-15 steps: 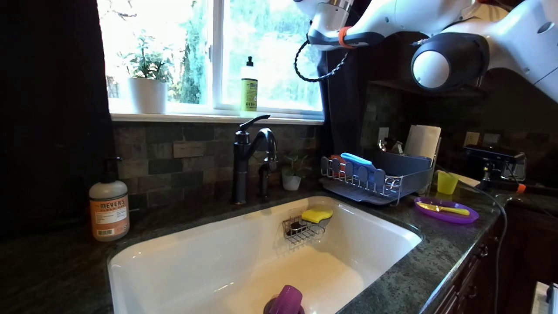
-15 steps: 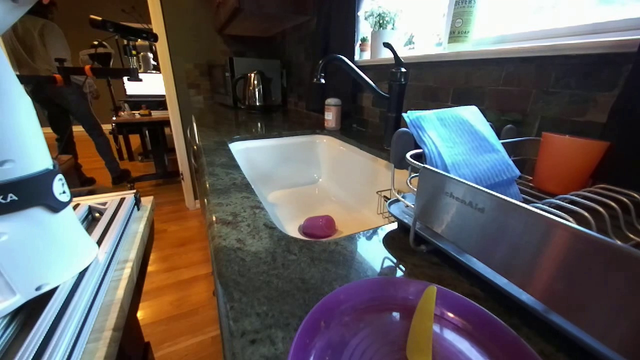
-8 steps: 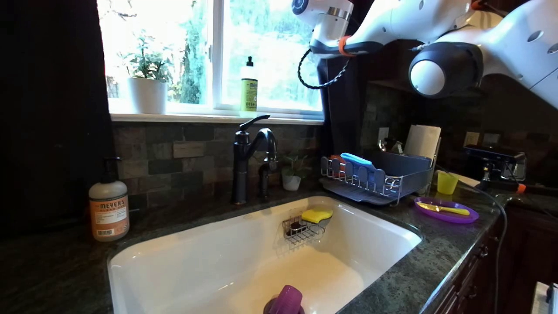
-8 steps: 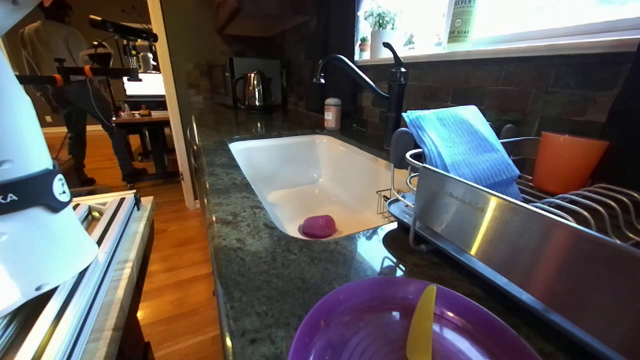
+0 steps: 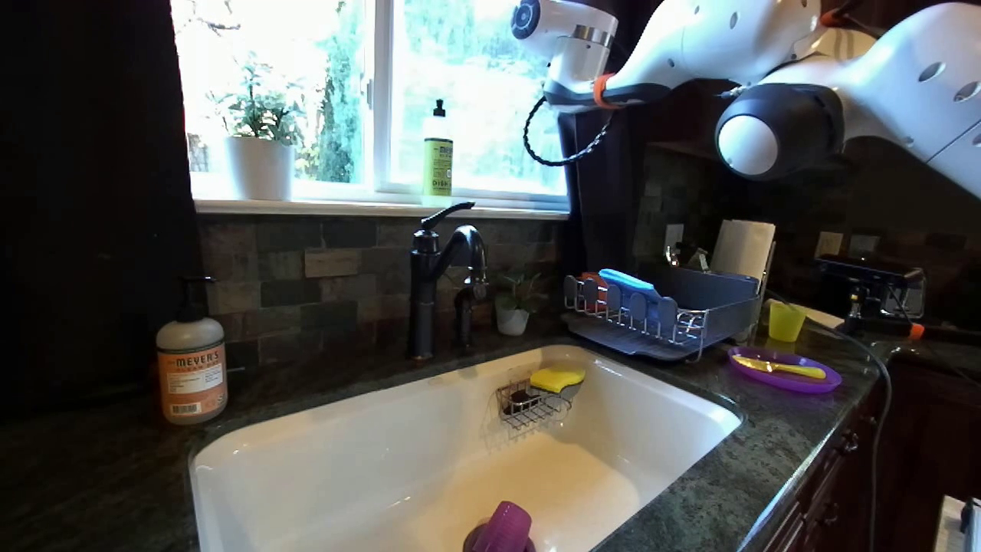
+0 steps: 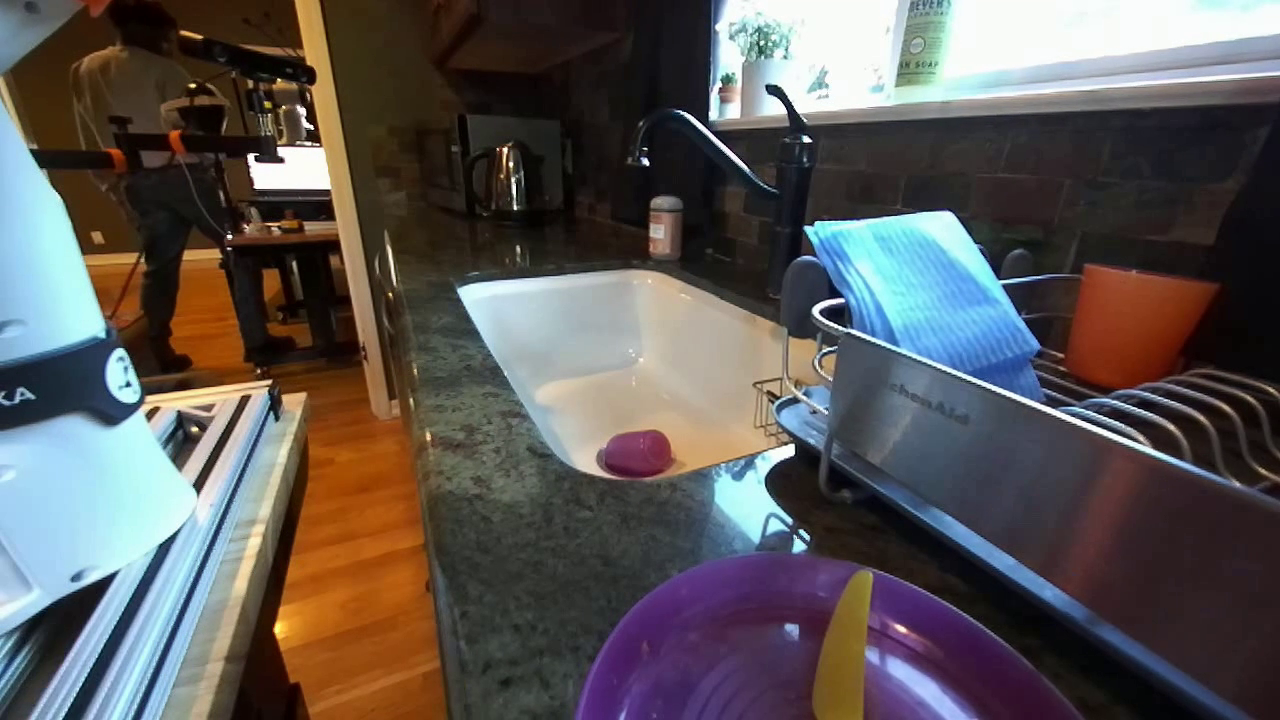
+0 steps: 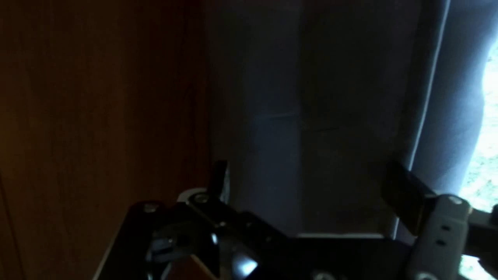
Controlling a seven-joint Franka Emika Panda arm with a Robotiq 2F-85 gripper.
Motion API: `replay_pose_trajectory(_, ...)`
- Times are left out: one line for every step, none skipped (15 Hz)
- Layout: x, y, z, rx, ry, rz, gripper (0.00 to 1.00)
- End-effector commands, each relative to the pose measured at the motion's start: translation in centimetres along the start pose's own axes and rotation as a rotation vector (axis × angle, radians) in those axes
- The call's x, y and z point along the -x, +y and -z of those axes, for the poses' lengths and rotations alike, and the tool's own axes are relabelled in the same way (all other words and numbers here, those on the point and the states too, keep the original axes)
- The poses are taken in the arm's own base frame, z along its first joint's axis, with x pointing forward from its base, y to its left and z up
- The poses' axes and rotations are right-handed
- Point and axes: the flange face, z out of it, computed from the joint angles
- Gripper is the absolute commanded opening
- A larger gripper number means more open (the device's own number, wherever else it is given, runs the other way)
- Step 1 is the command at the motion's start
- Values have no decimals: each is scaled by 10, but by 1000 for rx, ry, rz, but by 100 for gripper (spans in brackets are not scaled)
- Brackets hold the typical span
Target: Move the curtain to the left
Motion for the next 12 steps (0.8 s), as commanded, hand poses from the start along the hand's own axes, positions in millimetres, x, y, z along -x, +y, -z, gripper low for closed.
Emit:
replay_pose_trajectory(4,-8,7,-37,3,-9,100)
replay_pose_trajectory(5,-9,7,-32,5,-7,100)
replay_pose_trajectory(5,-10,8,-39,-1,-6,100)
replay_pose_trajectory(7,-11,9,-42,-5,-2,100)
replay_pose_trajectory(9,-12,8,-50,-16,-2,100)
replay_pose_trajectory(10,-12,8,-51,-21,-4,100)
replay_pose_trajectory(9,-12,7,-47,-24,-7,100)
replay_pose_trajectory(9,-11,7,-42,-27,-9,100)
replay_pose_trajectory(8,-9,8,-23,-24,-11,100)
replay_pose_trajectory(7,-9,9,-17,-19,-15,100)
replay_pose_trajectory(6,-8,9,-8,-15,-19,86)
replay_pose_trajectory(6,-7,9,-4,-17,-22,72)
